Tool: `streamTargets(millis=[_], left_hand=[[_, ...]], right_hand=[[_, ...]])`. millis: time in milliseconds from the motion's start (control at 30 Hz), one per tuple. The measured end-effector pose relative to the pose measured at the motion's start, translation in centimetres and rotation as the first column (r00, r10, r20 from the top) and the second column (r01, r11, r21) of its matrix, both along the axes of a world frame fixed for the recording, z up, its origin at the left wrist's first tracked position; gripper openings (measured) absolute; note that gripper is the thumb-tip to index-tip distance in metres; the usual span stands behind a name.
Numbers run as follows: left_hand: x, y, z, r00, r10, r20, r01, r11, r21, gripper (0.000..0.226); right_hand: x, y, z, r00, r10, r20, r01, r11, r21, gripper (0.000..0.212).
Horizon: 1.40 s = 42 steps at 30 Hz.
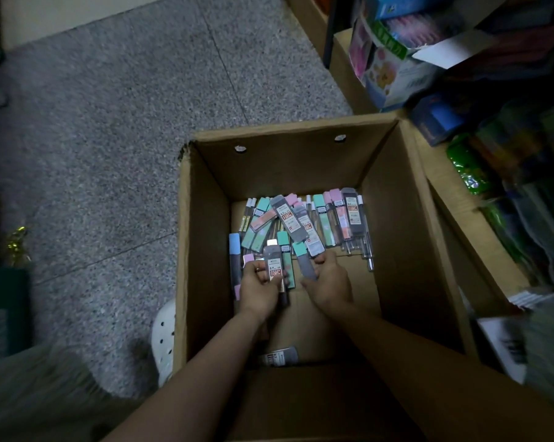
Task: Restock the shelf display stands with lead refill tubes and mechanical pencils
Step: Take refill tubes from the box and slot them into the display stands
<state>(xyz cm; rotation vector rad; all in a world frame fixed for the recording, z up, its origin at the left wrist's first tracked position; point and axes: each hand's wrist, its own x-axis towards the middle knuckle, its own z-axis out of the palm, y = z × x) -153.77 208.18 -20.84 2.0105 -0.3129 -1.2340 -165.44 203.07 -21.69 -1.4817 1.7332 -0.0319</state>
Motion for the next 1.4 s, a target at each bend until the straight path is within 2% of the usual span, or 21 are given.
streamTargets(millis=[100, 167, 267, 300, 367, 433, 500, 567, 633, 667, 767, 833, 1000, 1133, 1300, 1400], left_hand=[[-0.2, -0.3, 0.8, 0.996, -0.052, -0.065, 0.051, 0.998, -0.029, 0.038], [-0.2, -0.8, 1.9, 0.991, -0.114, -0.072, 0.110, 0.992, -0.066, 0.048], [0.1, -2.4, 5.1, 0.959, -0.281, -0.045, 0.273, 0.953, -0.129, 0.063], [0.3, -3.2, 6.5, 0.941, -0.337, -0.018, 0.331, 0.931, -0.156, 0.067], [0.6, -5.0, 9.8, 0.895, -0.439, 0.077, 0.445, 0.873, -0.201, 0.073], [1.0, -6.8, 13.9, 0.804, -0.567, 0.179, 0.594, 0.778, -0.206, 0.080], [1.3, -8.3, 18.4, 0.691, -0.684, 0.232, 0.722, 0.658, -0.212, 0.079], [1.1, -9.4, 22.6, 0.626, -0.745, 0.231, 0.778, 0.573, -0.258, 0.074], [0.3, -9.9, 26.2, 0.610, -0.741, 0.282, 0.787, 0.523, -0.327, 0.065], [-0.1, -10.0, 27.7, 0.638, -0.716, 0.282, 0.759, 0.522, -0.389, 0.059], [-1.8, -9.6, 31.0, 0.727, -0.667, 0.161, 0.630, 0.555, -0.543, 0.050], [-3.0, -9.4, 32.5, 0.718, -0.680, 0.147, 0.619, 0.527, -0.582, 0.053], [-6.9, -9.7, 34.1, 0.628, -0.749, 0.213, 0.659, 0.365, -0.658, 0.063], [-9.6, -10.6, 34.4, 0.625, -0.693, 0.359, 0.680, 0.258, -0.686, 0.049], [-11.0, -12.1, 35.2, 0.637, -0.672, 0.378, 0.654, 0.211, -0.727, 0.044], [-11.6, -12.9, 35.9, 0.630, -0.689, 0.358, 0.620, 0.169, -0.766, 0.045]], right_hand=[[-1.6, -0.2, 1.2, 0.996, 0.056, 0.076, -0.062, 0.996, 0.069, 0.045], [-2.6, -0.7, 2.6, 0.979, 0.068, 0.190, -0.100, 0.981, 0.164, 0.049], [-3.6, -2.3, 6.5, 0.912, -0.114, 0.394, -0.001, 0.960, 0.281, 0.059], [-3.8, -2.9, 8.1, 0.882, -0.166, 0.440, 0.038, 0.958, 0.285, 0.072], [-4.2, -4.0, 11.8, 0.825, -0.193, 0.531, 0.067, 0.967, 0.247, 0.092], [-4.6, -5.0, 16.3, 0.768, -0.164, 0.619, 0.044, 0.978, 0.205, 0.099], [-4.8, -5.8, 21.0, 0.758, -0.089, 0.646, 0.006, 0.992, 0.129, 0.098], [-5.4, -6.3, 25.1, 0.748, -0.043, 0.663, 0.010, 0.999, 0.053, 0.090], [-6.5, -6.1, 28.6, 0.727, -0.025, 0.686, 0.056, 0.998, -0.022, 0.082], [-7.2, -5.9, 30.1, 0.719, -0.018, 0.694, 0.080, 0.995, -0.057, 0.078], [-9.5, -4.9, 33.1, 0.729, -0.023, 0.684, 0.158, 0.978, -0.135, 0.077], [-11.0, -4.5, 34.4, 0.730, -0.061, 0.681, 0.236, 0.957, -0.167, 0.078], [-13.1, -3.7, 37.7, 0.721, -0.055, 0.690, 0.310, 0.917, -0.251, 0.080], [-13.7, -2.8, 40.0, 0.832, 0.059, 0.551, 0.247, 0.850, -0.464, 0.077], [-14.8, -2.8, 41.6, 0.837, 0.117, 0.534, 0.235, 0.805, -0.545, 0.077], [-15.3, -3.1, 42.6, 0.840, 0.092, 0.534, 0.254, 0.803, -0.539, 0.070]])
